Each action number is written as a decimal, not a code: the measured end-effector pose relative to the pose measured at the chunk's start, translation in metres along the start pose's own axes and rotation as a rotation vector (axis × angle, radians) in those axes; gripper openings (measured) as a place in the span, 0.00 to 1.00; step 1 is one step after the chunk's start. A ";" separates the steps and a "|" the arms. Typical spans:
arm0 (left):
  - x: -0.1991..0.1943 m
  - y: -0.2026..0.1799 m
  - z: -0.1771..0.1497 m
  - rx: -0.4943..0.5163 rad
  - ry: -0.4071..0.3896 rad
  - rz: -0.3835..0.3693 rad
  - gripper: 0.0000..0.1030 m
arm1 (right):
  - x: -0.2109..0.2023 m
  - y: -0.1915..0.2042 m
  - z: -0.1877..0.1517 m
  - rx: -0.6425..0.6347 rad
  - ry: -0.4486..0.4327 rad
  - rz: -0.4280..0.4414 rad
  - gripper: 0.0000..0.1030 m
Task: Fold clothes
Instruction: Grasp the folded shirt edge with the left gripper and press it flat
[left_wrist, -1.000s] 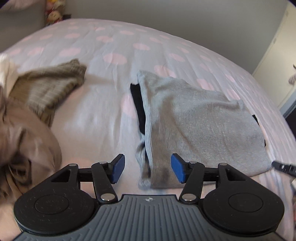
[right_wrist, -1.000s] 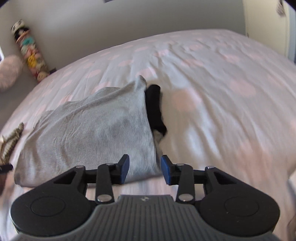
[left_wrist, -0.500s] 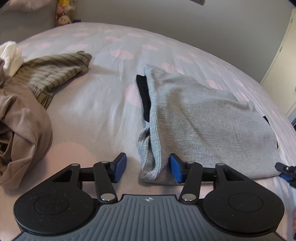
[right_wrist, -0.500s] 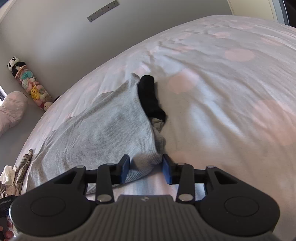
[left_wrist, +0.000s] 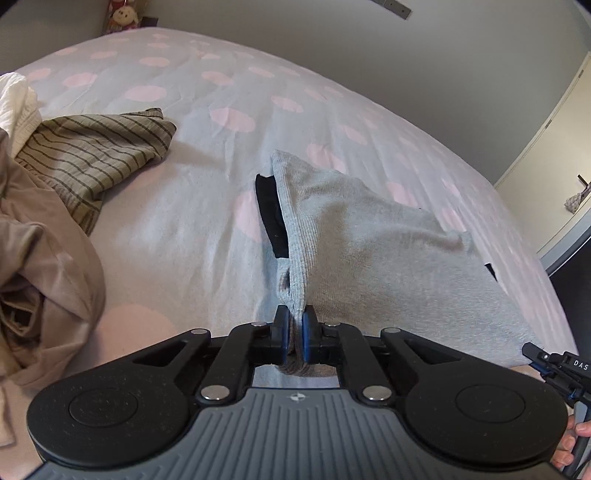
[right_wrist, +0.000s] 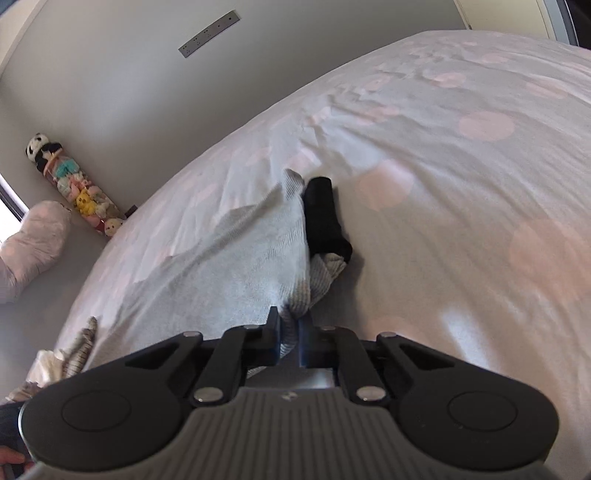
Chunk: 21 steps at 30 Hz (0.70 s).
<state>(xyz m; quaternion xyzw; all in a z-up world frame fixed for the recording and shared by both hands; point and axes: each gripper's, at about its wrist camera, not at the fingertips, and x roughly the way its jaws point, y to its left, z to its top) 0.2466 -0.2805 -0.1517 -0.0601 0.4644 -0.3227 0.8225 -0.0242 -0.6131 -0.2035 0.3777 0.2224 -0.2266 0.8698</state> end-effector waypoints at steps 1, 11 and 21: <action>-0.007 0.000 0.002 -0.004 0.019 0.001 0.05 | -0.007 0.003 0.001 0.006 0.002 -0.002 0.09; -0.076 0.002 -0.030 0.013 0.172 0.009 0.05 | -0.096 0.009 -0.032 0.044 0.053 -0.026 0.09; -0.116 -0.004 -0.091 0.132 0.252 0.064 0.05 | -0.173 0.008 -0.097 -0.057 0.105 -0.086 0.09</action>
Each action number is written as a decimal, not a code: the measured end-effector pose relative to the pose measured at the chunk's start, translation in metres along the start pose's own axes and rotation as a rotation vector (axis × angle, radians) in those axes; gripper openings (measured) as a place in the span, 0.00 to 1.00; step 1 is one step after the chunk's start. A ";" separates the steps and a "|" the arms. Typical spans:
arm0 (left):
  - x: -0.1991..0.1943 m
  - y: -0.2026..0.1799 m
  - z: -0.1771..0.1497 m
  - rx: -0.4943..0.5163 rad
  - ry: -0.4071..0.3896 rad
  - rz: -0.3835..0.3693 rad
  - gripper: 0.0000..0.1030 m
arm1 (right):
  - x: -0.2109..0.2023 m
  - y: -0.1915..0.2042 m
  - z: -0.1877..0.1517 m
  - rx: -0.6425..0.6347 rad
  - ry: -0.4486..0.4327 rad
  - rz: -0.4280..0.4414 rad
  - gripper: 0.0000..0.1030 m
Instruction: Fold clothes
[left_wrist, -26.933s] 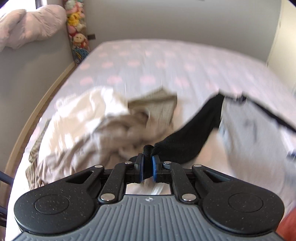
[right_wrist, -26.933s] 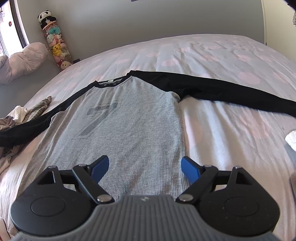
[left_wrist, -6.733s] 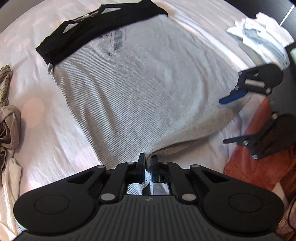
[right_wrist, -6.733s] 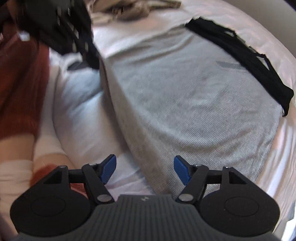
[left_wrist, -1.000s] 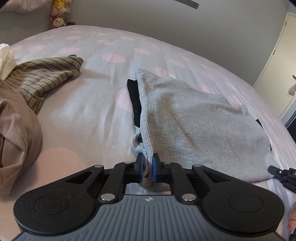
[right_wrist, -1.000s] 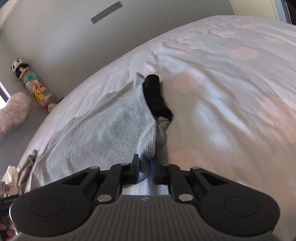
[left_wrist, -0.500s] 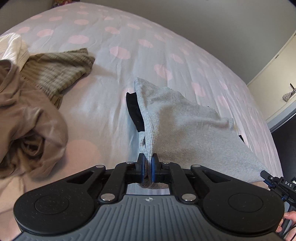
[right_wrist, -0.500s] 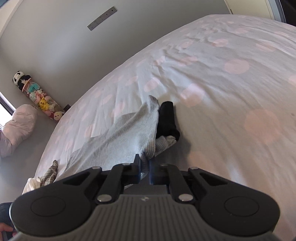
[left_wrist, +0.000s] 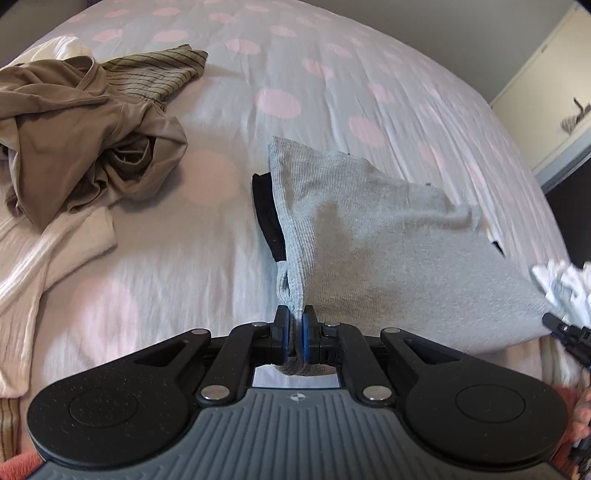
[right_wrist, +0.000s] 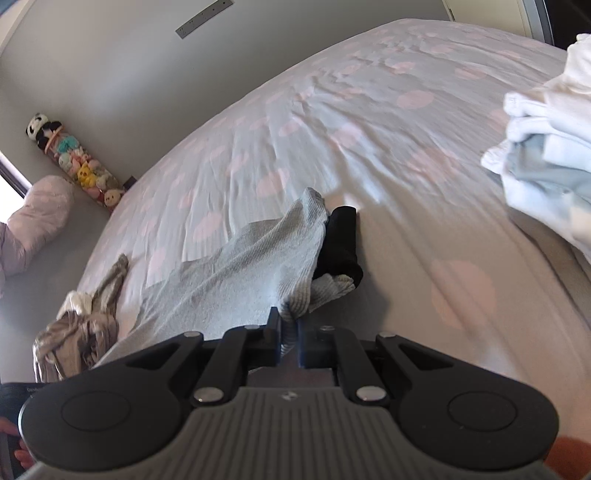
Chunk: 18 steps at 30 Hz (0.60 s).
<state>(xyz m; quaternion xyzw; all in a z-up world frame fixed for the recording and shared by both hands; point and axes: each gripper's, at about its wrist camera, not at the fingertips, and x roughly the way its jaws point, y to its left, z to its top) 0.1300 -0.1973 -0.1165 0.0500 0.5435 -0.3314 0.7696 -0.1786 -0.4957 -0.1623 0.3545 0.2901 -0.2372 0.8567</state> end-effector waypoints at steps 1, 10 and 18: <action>0.002 -0.001 -0.003 0.009 0.008 0.008 0.05 | -0.001 0.002 -0.004 -0.033 0.008 -0.020 0.09; 0.032 -0.004 -0.018 0.051 0.087 0.080 0.06 | 0.030 0.017 -0.028 -0.230 0.147 -0.178 0.11; 0.031 0.013 -0.020 -0.044 0.117 0.043 0.08 | 0.033 0.016 -0.032 -0.261 0.202 -0.208 0.24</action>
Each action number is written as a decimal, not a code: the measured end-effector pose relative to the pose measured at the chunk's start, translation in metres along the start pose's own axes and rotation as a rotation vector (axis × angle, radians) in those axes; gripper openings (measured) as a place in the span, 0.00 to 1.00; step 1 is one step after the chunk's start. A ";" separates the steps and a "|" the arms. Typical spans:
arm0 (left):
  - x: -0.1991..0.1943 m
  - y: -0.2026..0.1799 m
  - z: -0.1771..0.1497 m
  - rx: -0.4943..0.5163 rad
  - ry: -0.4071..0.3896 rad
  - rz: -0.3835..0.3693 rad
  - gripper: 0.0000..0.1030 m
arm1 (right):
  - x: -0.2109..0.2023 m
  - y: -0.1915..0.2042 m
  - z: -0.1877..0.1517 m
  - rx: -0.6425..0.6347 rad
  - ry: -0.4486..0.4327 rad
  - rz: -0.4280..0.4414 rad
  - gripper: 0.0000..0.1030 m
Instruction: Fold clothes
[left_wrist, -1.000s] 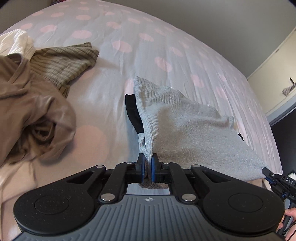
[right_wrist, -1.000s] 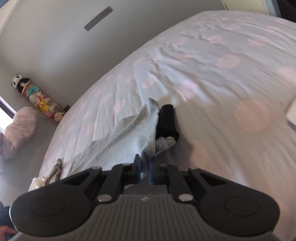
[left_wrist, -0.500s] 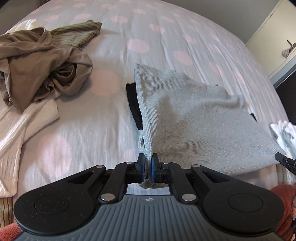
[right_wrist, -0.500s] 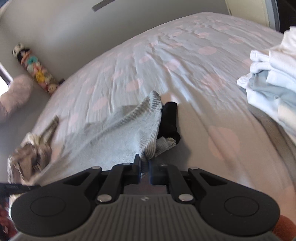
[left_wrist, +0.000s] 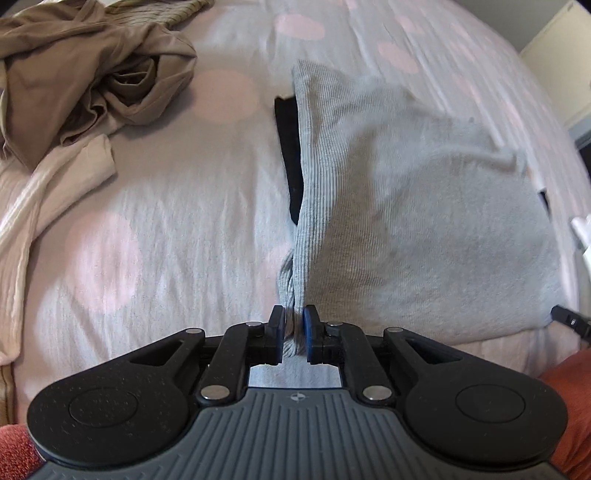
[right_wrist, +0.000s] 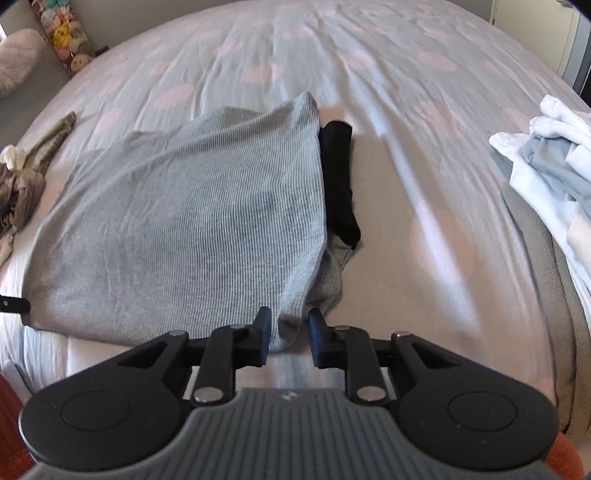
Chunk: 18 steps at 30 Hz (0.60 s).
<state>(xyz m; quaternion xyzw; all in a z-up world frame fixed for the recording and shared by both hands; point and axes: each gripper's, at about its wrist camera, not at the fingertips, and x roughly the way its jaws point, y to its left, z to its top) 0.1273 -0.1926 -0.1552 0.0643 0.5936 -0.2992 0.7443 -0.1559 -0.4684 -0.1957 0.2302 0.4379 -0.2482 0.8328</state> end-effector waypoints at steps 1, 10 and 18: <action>-0.005 0.001 -0.001 -0.010 -0.024 -0.012 0.08 | -0.006 -0.003 -0.002 0.018 -0.032 0.012 0.29; -0.016 -0.004 0.006 0.000 -0.098 -0.054 0.11 | -0.014 -0.013 0.005 0.106 -0.113 0.073 0.43; -0.010 -0.007 0.050 0.000 -0.229 -0.075 0.14 | 0.004 -0.022 0.045 0.178 -0.154 0.145 0.57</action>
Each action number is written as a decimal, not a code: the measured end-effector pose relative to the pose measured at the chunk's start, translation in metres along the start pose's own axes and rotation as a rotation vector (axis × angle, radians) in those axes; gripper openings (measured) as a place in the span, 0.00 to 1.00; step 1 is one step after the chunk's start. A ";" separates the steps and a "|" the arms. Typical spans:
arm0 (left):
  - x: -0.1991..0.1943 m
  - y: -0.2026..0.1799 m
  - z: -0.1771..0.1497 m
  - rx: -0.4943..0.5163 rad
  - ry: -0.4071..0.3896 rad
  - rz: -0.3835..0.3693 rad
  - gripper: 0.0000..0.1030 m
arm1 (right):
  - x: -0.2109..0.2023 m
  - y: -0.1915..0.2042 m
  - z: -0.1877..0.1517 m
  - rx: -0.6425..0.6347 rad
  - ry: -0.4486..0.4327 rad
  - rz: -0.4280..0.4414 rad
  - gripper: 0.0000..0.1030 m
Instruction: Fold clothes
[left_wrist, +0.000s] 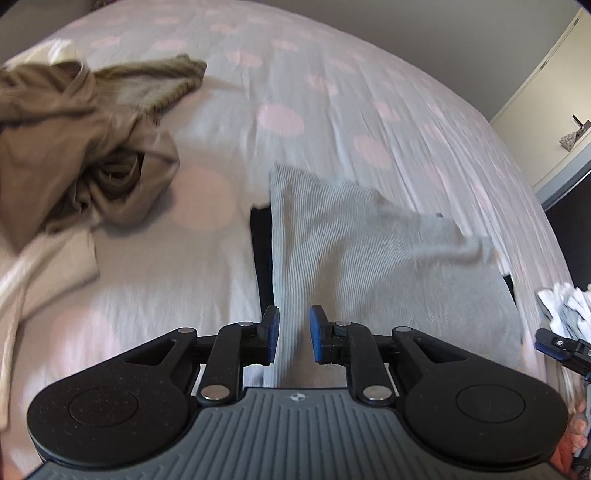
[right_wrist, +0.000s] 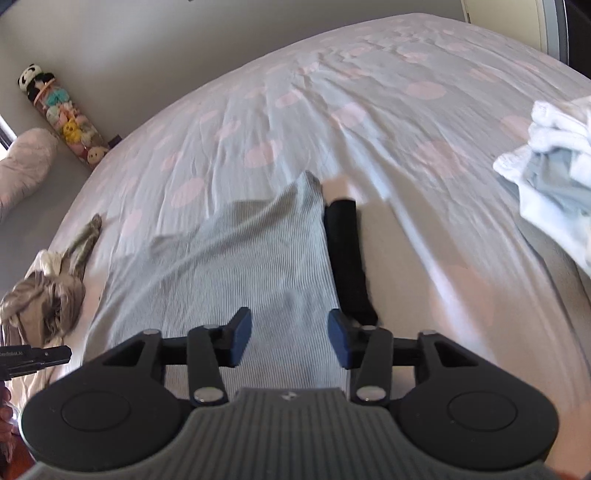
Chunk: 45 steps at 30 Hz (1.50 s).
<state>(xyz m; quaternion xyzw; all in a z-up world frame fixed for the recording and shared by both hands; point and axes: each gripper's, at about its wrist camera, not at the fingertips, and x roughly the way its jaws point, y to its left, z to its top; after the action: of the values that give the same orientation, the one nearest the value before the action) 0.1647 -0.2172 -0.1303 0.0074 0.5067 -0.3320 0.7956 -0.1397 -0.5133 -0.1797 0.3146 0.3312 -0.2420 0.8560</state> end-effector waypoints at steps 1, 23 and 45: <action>0.004 0.001 0.005 -0.003 -0.016 -0.005 0.14 | 0.006 -0.002 0.006 -0.003 -0.011 -0.006 0.57; 0.056 0.016 0.015 0.021 -0.096 -0.039 0.19 | 0.089 -0.051 0.025 0.144 0.018 0.085 0.20; 0.037 0.018 0.013 0.033 -0.109 -0.169 0.16 | 0.063 0.115 0.065 0.107 0.023 0.276 0.17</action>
<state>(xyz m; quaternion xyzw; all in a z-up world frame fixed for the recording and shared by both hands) 0.1944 -0.2270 -0.1593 -0.0403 0.4557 -0.4064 0.7909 0.0007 -0.4929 -0.1436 0.4053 0.2814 -0.1358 0.8592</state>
